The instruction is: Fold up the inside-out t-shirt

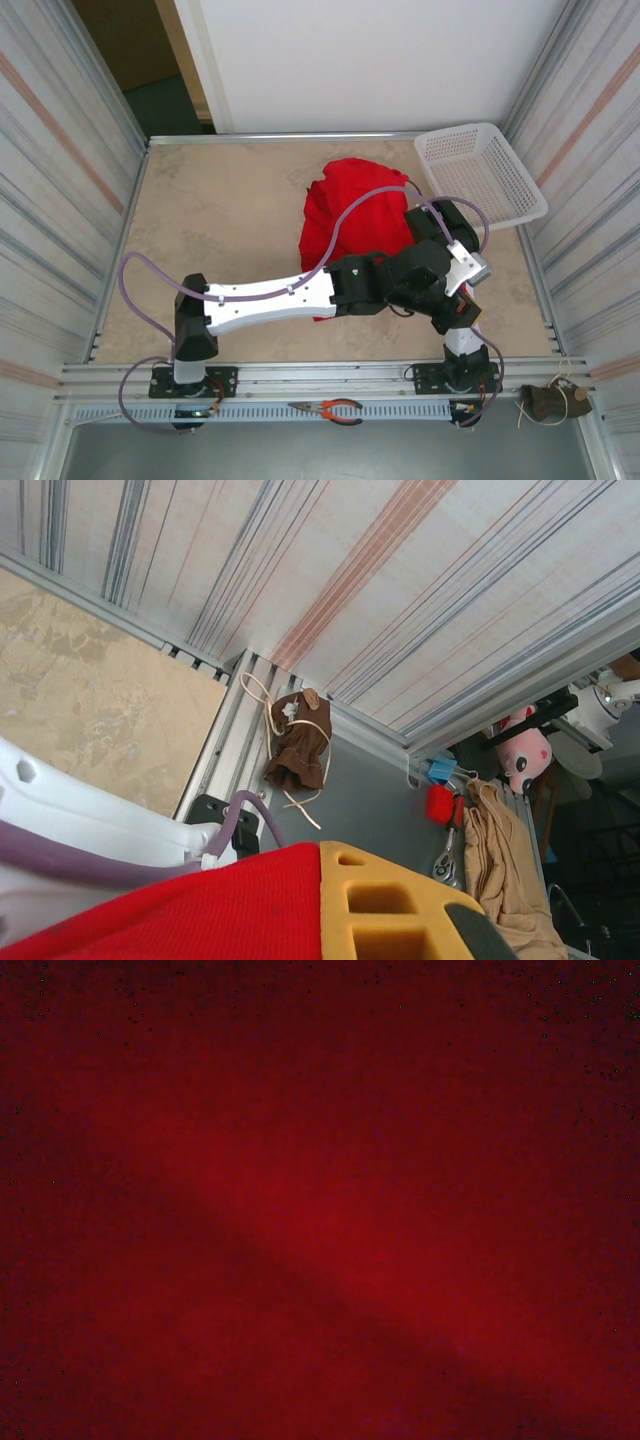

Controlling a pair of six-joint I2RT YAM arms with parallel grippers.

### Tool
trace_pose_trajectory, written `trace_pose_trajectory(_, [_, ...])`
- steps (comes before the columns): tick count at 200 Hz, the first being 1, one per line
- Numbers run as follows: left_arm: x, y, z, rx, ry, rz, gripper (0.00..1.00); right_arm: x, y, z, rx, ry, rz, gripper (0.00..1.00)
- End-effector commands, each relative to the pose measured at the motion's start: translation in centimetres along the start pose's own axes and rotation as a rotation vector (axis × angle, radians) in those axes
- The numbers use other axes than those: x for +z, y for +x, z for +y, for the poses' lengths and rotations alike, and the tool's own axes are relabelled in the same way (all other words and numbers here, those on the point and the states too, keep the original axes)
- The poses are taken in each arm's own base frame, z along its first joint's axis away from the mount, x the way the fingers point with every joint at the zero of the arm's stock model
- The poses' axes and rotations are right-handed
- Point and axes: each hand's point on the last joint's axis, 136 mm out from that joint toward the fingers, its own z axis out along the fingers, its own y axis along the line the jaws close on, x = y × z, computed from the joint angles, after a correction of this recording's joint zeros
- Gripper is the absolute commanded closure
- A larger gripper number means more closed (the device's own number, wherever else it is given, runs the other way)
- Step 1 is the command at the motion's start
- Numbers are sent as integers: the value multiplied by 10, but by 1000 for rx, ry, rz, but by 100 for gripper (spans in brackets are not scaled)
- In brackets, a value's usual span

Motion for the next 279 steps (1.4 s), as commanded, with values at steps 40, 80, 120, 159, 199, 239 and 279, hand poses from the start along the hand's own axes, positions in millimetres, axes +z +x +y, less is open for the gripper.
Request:
trace_pose_trajectory(40, [-34,-37,-114,122,380,-120,100,13,12,-3,94,-47,131,11])
trace_pose_trajectory(80, [-38,-39,-108,119,362,-130,100,6,16,-20,118,14,127,9])
trace_pose_trajectory(120, [-35,-35,-102,109,353,-116,100,15,26,-21,133,2,152,8])
trace_pose_trajectory(159, [-31,-26,-101,84,391,-90,100,29,15,-20,162,-42,101,0])
trace_pose_trajectory(199, [-32,-15,-98,60,413,-84,100,46,-2,-12,189,-108,43,1])
trace_pose_trajectory(239, [-35,-6,-84,22,400,-115,100,50,-15,-4,197,-143,7,25])
trace_pose_trajectory(279, [-45,-10,-58,-36,353,-201,100,46,-14,6,172,-147,28,52])
